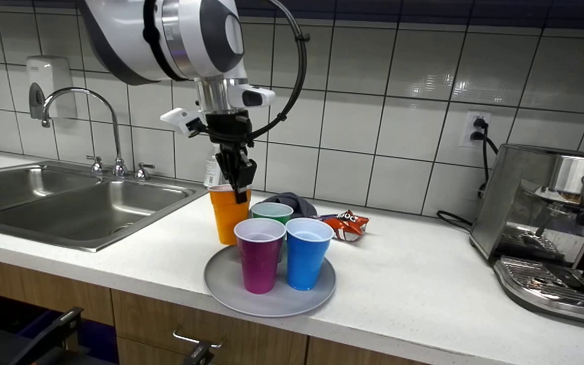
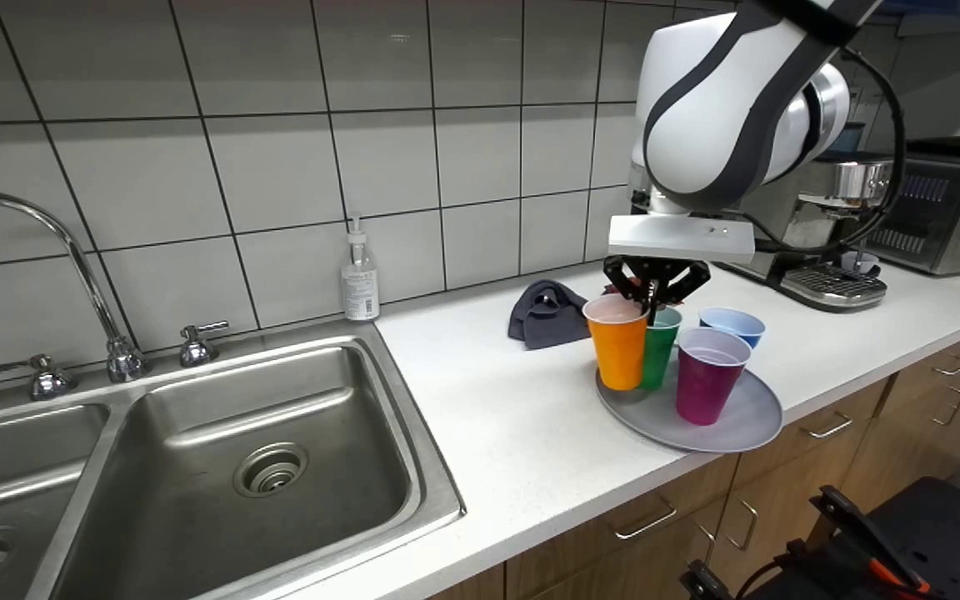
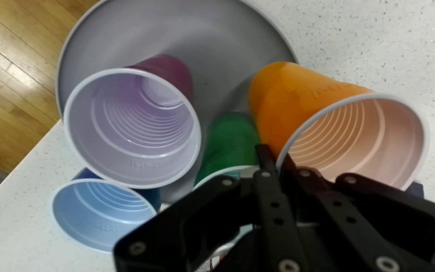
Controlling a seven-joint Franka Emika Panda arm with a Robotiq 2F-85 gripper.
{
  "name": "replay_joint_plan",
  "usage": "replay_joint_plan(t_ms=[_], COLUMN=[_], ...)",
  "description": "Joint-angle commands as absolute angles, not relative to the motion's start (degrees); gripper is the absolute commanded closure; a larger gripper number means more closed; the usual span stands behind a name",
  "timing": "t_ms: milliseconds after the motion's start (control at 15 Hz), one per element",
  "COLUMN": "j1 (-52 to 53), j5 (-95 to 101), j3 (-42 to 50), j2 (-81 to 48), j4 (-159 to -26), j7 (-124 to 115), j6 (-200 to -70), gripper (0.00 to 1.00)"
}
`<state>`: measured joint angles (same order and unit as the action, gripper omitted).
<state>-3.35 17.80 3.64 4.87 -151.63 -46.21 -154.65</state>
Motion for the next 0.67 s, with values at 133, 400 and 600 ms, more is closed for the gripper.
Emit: replay_joint_plan(t_ms=[133,400,600], j1=[-5.4,-5.7,-6.1], j5=[19.6,20.0,20.2], j3=[2.8,2.9,3.0], j2=[7.2,7.1,7.0], j4=[-153.4,-153.7,-153.8], j7=[-45.1,-45.2,-45.2], j6=[-153.5,-153.4,-153.3], gripper=[0.99,0.99,0.99])
